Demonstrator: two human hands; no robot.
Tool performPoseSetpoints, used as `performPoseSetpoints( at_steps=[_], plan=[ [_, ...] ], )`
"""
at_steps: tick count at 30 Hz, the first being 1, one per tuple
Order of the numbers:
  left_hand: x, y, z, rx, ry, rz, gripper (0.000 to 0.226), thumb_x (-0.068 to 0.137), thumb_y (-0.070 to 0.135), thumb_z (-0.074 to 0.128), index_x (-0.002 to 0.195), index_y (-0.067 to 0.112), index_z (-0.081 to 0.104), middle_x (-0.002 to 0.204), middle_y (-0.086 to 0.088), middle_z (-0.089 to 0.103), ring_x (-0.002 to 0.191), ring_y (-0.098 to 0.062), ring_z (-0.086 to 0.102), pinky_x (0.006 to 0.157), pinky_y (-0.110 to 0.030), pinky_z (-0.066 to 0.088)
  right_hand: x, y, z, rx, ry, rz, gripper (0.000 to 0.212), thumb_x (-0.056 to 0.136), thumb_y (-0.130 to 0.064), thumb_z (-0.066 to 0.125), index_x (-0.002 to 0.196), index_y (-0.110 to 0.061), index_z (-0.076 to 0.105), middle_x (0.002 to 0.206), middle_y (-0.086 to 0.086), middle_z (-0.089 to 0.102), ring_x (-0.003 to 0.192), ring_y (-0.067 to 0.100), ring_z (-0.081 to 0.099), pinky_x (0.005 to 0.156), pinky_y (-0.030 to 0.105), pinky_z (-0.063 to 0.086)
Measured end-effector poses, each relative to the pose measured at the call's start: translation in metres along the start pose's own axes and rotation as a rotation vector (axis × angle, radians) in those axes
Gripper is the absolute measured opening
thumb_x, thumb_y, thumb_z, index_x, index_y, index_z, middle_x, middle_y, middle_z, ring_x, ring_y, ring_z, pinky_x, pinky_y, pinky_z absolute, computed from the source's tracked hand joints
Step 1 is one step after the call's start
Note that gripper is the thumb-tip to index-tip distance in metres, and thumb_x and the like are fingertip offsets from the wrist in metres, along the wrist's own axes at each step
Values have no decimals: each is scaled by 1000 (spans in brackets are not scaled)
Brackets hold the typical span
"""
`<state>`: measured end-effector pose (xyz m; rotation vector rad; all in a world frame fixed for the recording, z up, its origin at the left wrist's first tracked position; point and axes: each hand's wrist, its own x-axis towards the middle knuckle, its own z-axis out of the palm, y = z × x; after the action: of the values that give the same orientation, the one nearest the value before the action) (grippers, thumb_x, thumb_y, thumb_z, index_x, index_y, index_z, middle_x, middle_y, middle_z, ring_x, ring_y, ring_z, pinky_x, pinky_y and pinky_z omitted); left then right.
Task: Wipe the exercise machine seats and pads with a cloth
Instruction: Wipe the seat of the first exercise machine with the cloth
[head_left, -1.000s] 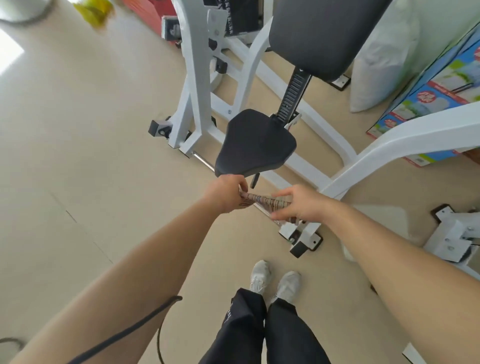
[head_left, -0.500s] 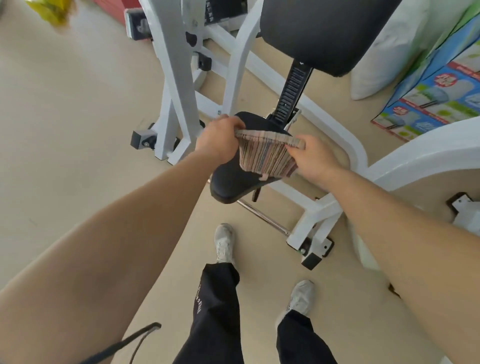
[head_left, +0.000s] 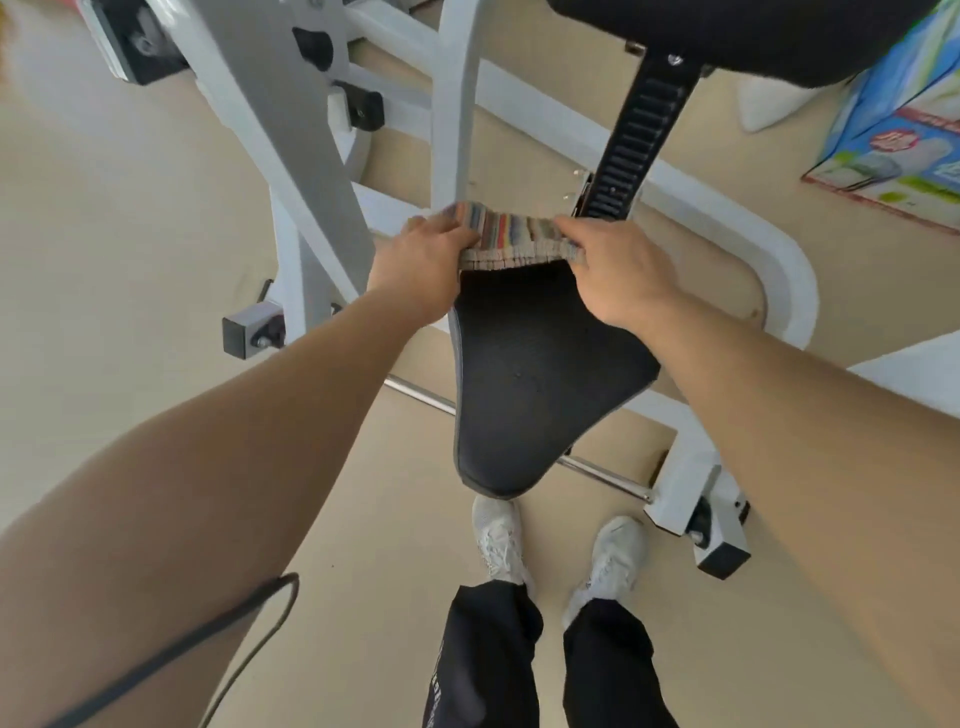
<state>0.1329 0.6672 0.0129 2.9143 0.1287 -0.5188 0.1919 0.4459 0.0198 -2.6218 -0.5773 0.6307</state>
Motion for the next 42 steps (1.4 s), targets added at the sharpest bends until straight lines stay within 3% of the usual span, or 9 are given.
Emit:
performPoseSetpoints(
  at_steps=[5, 8, 11, 13, 16, 19, 23, 30, 42],
  plan=[
    [-17, -1, 54, -254, -231, 46, 53, 84, 45, 51, 133, 29, 62, 155, 0, 40, 137, -30, 35, 114, -47, 32, -14, 28, 48, -117, -344, -63, 51, 100, -41, 49, 149, -28, 47, 160, 1, 38, 145, 28, 36, 118, 44, 30],
    [-13, -3, 56, -538, -101, -104, 51, 84, 57, 43, 111, 22, 69, 138, -1, 51, 127, -25, 43, 108, -46, 36, -10, 31, 49, -112, -259, -62, 62, 94, -65, 40, 139, -27, 58, 155, 0, 43, 142, 28, 31, 119, 46, 25],
    [8, 2, 65, -450, -33, -186, 48, 99, 41, 42, 140, 17, 49, 143, -6, 49, 130, -27, 46, 107, -43, 38, 14, 20, 59, -204, -94, -96, 62, 101, -51, 33, 152, -16, 39, 162, 8, 32, 150, 29, 23, 124, 46, 18],
    [21, 14, 80, -420, -77, -184, 56, 104, 37, 37, 154, 13, 28, 155, -12, 36, 140, -32, 39, 113, -45, 33, 32, 9, 77, -209, -145, -87, 67, 105, -47, 26, 160, -11, 14, 168, 12, 12, 155, 27, 9, 127, 44, 8],
    [39, 20, 100, -318, -69, -147, 61, 105, 36, 30, 158, 12, 12, 157, -18, 28, 137, -39, 39, 110, -51, 38, 51, 6, 104, -205, -204, -56, 69, 105, -51, 11, 161, -13, 1, 169, 11, -5, 156, 24, -3, 127, 42, 1],
    [65, 14, 103, -290, -84, -143, 55, 107, 36, 25, 157, 15, 15, 150, -18, 37, 129, -38, 48, 101, -50, 42, 74, 19, 111, -252, -136, -71, 68, 105, -51, 11, 161, -14, 5, 169, 11, 4, 156, 24, 4, 127, 43, 4],
    [86, 13, 100, -340, -112, -126, 51, 107, 37, 22, 155, 20, 23, 149, -12, 41, 132, -34, 47, 105, -51, 41, 93, 25, 108, -253, -108, -80, 63, 105, -48, 16, 159, -15, 17, 164, 11, 24, 151, 27, 23, 125, 42, 11],
    [11, 25, 102, -85, -78, -48, 63, 106, 44, 20, 160, 14, 6, 167, -13, 3, 153, -32, 8, 123, -48, 15, 11, 13, 107, -263, -205, -95, 68, 104, -50, 7, 160, -15, -6, 168, 9, -14, 156, 23, -12, 127, 43, -3],
    [65, 35, 103, 26, -105, -1, 61, 105, 43, 14, 160, 19, 4, 168, -9, 2, 154, -30, 2, 124, -49, 5, 54, 49, 99, -278, -141, -135, 68, 105, -50, 10, 161, -13, -2, 169, 10, -5, 156, 23, -3, 127, 41, -2]
  ],
)
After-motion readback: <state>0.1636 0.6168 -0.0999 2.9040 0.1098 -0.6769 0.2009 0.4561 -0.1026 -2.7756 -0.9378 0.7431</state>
